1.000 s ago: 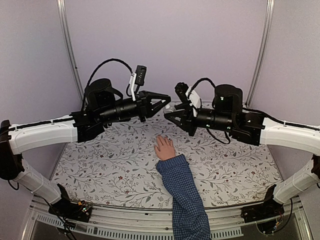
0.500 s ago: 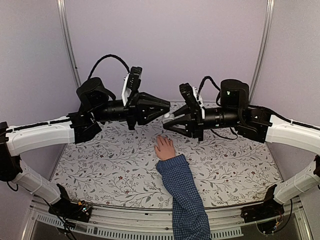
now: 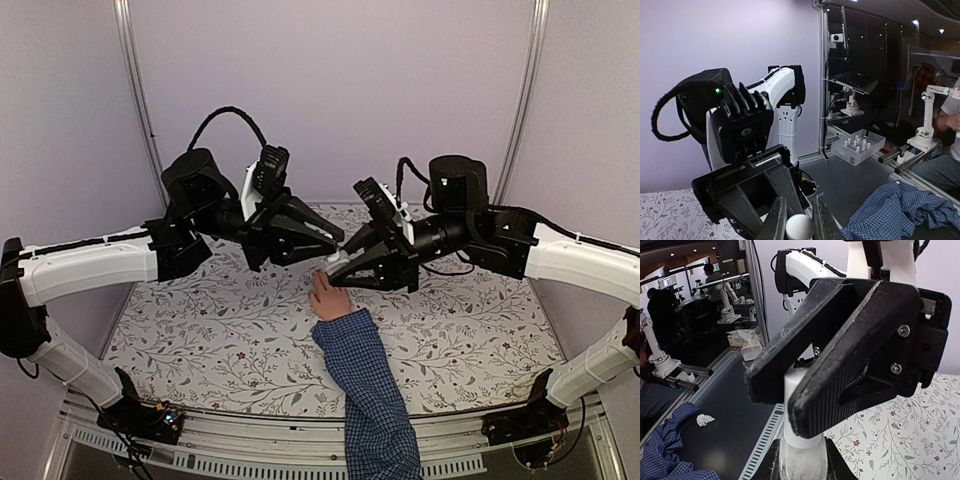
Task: Paint the nails
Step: Screw the nail polish bottle.
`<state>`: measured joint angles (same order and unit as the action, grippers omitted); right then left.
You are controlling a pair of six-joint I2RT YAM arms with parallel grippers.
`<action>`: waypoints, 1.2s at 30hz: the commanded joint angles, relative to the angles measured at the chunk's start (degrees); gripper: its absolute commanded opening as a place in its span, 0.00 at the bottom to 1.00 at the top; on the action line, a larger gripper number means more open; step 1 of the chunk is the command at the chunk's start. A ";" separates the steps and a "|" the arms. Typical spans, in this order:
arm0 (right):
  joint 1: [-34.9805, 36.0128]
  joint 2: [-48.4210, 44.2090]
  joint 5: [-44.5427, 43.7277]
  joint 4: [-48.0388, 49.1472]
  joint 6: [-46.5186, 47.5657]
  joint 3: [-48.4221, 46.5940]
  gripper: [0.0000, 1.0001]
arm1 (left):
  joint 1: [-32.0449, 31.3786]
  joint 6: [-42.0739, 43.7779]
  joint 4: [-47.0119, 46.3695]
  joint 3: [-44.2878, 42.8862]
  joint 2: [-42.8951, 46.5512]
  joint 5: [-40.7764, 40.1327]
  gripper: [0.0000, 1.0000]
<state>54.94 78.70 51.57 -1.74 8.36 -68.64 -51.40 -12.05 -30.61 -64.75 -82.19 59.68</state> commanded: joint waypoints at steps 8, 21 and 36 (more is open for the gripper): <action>1.58 -0.03 5.43 6.45 2.35 -4.98 0.00 | 0.34 -0.45 8.14 0.54 -2.94 -0.93 0.04; 1.40 -1.43 -6.53 5.95 1.61 -0.99 0.00 | 2.44 -2.04 7.03 5.23 8.70 -9.87 0.45; 1.58 -1.41 -43.13 6.79 -1.37 1.77 0.00 | 1.45 -5.86 9.87 7.29 11.38 -38.88 0.55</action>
<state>56.21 77.97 19.55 2.98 8.10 -67.02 -49.47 -15.86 -21.56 -56.97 -68.51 28.08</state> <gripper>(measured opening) 0.214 0.553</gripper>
